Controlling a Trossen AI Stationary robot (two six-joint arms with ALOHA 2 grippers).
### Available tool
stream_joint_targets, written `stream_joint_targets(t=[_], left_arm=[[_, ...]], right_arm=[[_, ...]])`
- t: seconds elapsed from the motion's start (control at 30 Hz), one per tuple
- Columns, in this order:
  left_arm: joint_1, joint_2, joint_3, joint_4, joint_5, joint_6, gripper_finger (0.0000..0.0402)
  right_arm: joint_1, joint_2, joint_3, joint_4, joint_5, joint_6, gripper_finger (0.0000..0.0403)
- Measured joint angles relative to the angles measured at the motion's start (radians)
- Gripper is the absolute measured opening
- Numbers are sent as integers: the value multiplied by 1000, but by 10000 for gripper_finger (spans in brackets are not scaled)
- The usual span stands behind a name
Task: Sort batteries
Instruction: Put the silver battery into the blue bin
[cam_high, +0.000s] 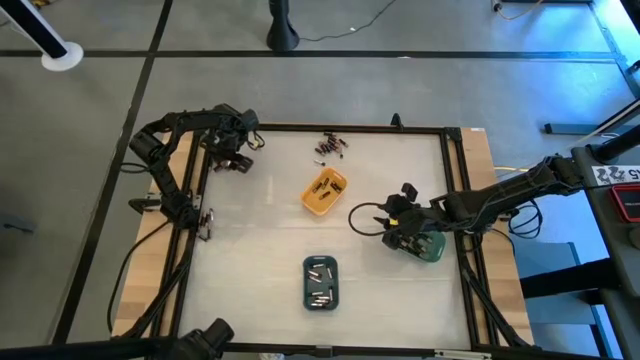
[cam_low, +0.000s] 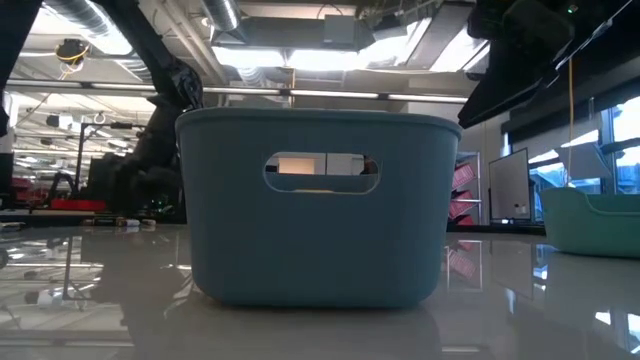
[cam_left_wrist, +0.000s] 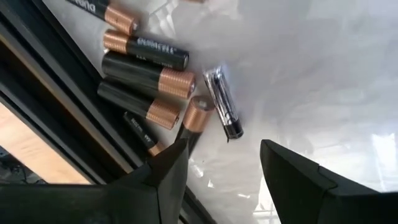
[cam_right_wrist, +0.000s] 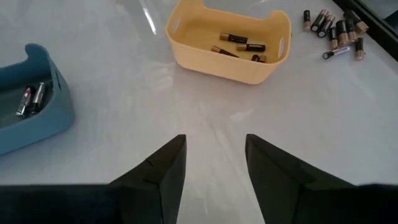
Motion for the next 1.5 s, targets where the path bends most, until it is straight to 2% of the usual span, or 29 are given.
stream_joint_targets(t=[0.23,0.63,0.77,0.83,1.3,1.5], left_arm=[[8,0,0,44,5,-23,189],[21,0,0,63,15,-26,189],[26,-2,-14,64,63,-37,189],[22,-2,-23,65,53,-29,189],[-15,-2,-34,47,44,-28,189],[-39,-2,-34,103,44,-45,189]], right_arm=[[1,0,0,0,-14,8,168],[1,0,0,0,-109,57,168],[1,0,0,0,-148,81,168],[1,0,0,0,-166,91,168],[1,0,0,0,-191,128,168],[1,0,0,4,-183,132,168]])
